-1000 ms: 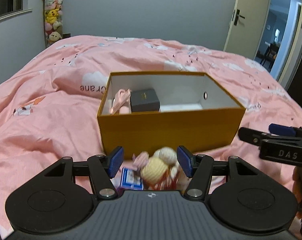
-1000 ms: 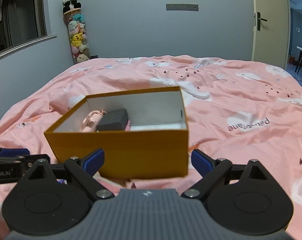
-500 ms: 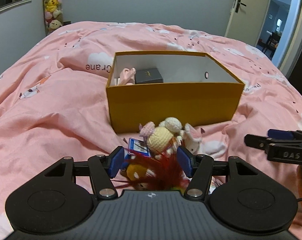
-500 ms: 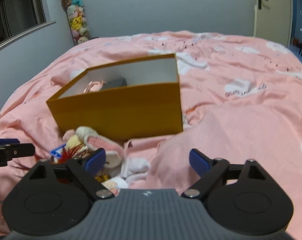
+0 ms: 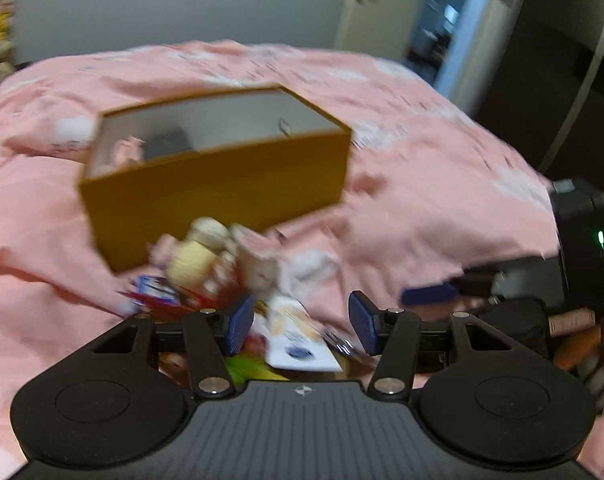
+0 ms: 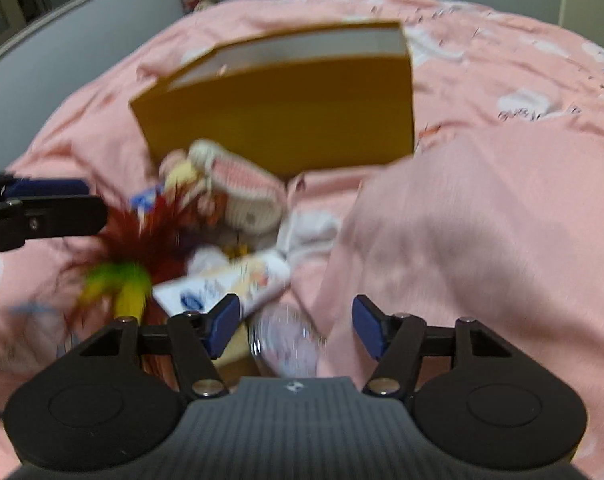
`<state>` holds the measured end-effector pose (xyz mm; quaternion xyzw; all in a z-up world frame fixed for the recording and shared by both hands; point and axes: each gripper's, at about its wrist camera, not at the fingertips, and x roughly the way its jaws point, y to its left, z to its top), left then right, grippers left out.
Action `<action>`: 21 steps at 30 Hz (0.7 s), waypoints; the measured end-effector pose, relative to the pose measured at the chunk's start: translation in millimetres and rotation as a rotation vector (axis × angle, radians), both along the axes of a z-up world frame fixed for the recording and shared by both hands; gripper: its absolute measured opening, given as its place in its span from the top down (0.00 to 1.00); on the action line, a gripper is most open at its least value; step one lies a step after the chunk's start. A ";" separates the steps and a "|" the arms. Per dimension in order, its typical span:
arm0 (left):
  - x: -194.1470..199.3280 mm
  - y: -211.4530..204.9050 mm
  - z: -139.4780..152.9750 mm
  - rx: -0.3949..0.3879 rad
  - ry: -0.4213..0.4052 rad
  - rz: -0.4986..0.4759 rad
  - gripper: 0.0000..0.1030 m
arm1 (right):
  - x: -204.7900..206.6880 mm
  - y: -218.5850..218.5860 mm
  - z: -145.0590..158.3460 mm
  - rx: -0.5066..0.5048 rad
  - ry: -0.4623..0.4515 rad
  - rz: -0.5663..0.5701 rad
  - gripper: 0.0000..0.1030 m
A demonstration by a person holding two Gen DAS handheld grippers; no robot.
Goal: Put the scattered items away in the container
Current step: 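Withdraw both tools from the orange box back toward the pile, then grasp the gold square box with the left tool while the right tool grasps the round mirror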
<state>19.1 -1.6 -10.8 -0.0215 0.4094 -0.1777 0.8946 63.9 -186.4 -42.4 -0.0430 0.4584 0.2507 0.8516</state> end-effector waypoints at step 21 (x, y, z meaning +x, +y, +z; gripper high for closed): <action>28.2 -18.4 -80.2 0.087 0.286 -0.058 0.25 | -15.3 -2.4 -26.9 -0.097 0.088 0.101 0.44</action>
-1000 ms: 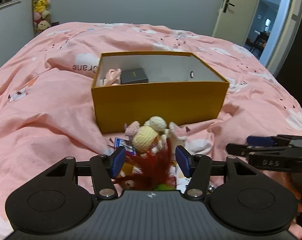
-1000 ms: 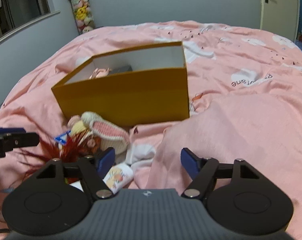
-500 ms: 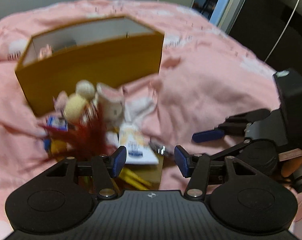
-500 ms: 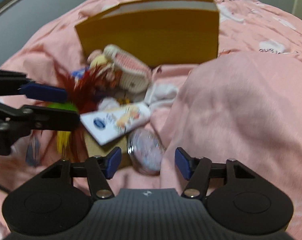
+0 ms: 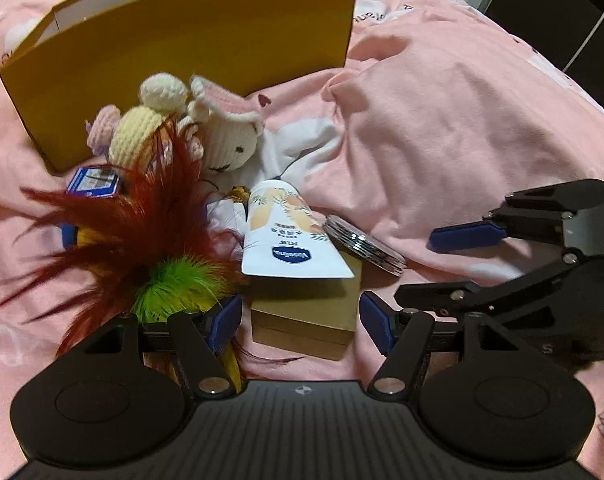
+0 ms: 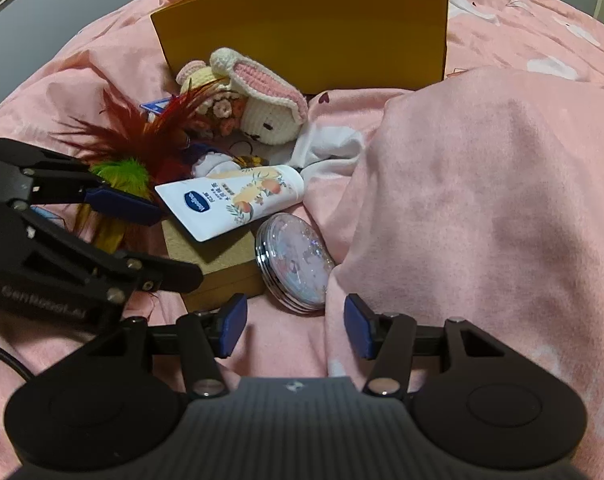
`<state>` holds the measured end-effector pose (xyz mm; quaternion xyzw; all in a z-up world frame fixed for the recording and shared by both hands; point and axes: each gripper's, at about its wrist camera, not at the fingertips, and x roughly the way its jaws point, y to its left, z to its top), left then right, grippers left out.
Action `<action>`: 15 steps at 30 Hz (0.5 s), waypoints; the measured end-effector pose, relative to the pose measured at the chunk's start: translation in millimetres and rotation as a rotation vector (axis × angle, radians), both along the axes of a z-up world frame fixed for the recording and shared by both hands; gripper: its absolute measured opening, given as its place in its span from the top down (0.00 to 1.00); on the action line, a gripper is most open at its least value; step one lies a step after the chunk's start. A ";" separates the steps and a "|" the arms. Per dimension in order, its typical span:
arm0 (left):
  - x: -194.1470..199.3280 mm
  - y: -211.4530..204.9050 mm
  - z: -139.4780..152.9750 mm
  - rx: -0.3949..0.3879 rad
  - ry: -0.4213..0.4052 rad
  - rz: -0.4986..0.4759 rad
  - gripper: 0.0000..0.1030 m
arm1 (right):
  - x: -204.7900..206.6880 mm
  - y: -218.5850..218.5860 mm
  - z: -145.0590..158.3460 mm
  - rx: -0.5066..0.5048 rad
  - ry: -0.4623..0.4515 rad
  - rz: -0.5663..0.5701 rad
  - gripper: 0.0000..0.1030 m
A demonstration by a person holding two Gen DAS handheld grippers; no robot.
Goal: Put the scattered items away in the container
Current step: 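Grasp the gold square box with the left tool while the right tool grasps the round mirror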
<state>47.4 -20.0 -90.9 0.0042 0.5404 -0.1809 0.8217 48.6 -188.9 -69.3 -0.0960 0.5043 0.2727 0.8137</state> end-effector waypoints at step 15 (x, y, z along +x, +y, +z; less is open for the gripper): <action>10.2 -5.3 -23.0 -0.027 0.073 -0.027 0.28 | 21.0 3.3 -28.4 -0.005 0.083 -0.009 0.57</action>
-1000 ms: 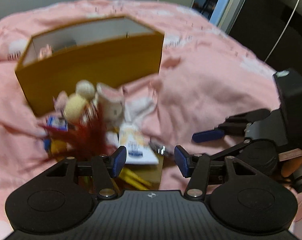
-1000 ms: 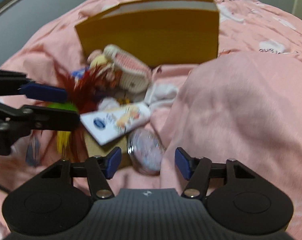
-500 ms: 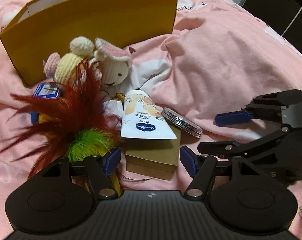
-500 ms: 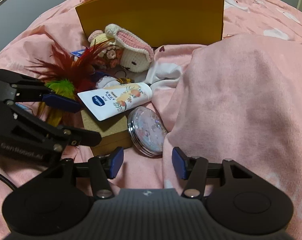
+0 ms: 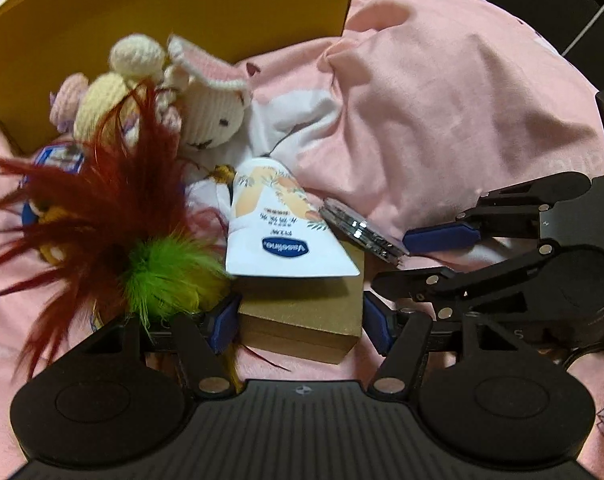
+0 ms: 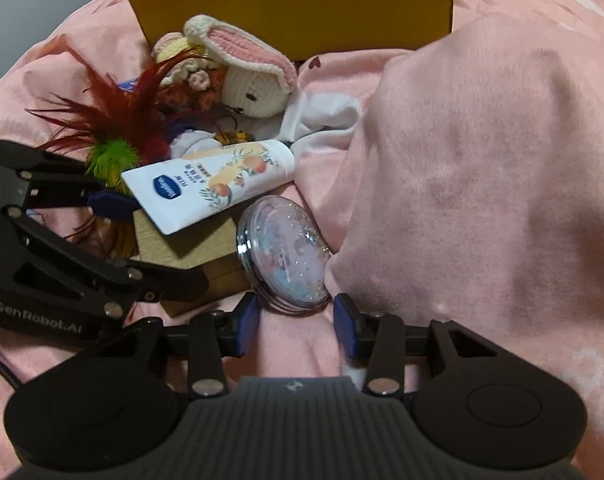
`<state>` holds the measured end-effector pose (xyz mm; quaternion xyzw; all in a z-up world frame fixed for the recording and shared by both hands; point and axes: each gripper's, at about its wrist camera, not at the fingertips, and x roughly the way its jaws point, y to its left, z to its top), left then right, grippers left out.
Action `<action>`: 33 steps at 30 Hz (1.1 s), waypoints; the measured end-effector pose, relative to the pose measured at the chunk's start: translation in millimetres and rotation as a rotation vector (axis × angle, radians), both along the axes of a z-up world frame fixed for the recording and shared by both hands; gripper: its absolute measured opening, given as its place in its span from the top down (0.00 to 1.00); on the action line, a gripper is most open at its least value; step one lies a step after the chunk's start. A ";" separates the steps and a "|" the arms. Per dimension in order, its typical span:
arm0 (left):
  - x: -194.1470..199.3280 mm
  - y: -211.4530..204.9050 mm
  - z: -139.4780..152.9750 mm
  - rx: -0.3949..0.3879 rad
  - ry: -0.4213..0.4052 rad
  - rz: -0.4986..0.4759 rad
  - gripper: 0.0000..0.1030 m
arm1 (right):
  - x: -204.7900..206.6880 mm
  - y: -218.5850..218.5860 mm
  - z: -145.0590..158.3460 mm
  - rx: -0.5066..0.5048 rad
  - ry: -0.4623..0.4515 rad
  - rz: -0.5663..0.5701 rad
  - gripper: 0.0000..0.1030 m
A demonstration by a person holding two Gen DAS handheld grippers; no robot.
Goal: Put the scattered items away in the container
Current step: 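Grasp the gold square box with the left tool while the right tool grasps the round mirror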
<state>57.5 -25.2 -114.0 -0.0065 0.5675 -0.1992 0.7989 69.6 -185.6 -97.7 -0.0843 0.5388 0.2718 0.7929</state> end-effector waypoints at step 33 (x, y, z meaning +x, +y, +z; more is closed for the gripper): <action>-24.2 6.3 30.7 -0.059 -0.093 0.010 0.32 | -3.2 -3.2 30.5 0.080 -0.155 -0.068 0.85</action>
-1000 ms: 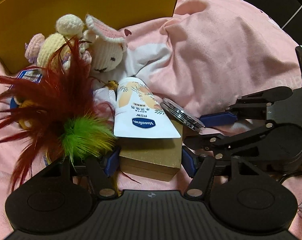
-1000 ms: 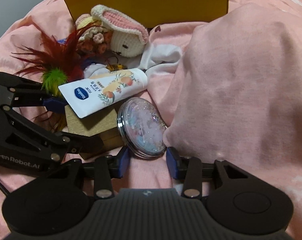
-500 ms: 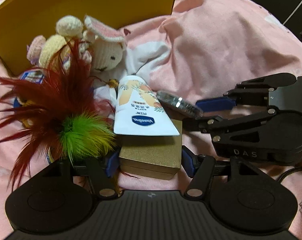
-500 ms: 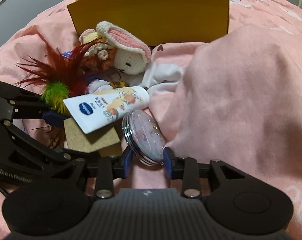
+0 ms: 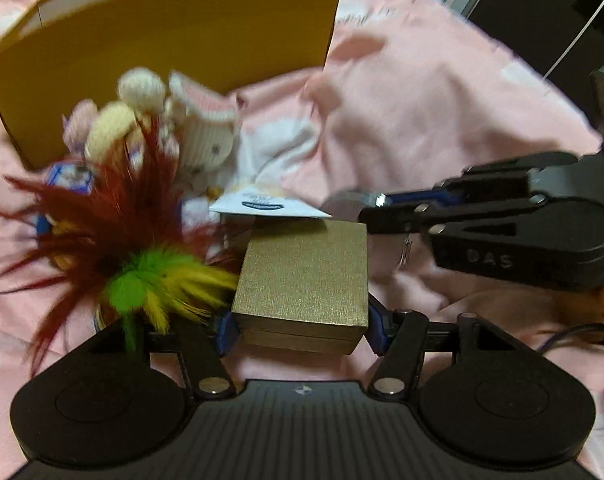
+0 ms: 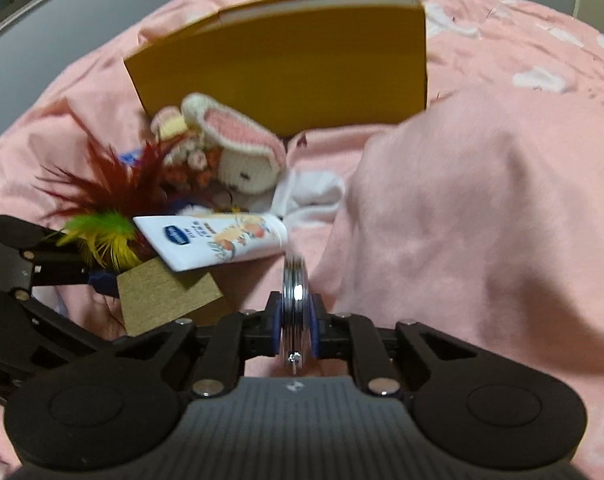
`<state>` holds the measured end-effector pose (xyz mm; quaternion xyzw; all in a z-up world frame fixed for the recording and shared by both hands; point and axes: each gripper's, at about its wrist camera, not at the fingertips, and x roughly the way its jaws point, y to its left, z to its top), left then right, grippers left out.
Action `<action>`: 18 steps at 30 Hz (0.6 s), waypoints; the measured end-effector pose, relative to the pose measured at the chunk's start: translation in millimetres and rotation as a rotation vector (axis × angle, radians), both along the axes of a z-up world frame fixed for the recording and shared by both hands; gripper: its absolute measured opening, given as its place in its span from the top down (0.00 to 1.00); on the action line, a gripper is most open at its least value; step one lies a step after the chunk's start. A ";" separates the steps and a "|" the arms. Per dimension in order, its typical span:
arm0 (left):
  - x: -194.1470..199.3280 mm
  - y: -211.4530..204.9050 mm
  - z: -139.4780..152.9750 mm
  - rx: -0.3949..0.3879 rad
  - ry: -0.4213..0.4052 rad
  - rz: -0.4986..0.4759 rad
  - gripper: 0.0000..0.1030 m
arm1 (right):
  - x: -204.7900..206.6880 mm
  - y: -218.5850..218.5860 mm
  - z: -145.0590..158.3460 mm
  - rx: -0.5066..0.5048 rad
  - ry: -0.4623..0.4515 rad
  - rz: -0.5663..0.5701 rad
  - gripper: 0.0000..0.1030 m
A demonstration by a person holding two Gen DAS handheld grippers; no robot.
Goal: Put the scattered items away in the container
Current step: 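Grasp the gold square box with the left tool while the right tool grasps the round mirror, then carry the gold box and round mirror over the orange box with both tools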
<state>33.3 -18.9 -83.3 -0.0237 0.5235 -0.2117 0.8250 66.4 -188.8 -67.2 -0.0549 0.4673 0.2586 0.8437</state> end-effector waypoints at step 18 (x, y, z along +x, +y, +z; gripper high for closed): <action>18.1 42.3 79.5 -0.104 -0.204 0.149 0.32 | 31.0 -28.6 58.9 0.276 0.097 -0.093 0.85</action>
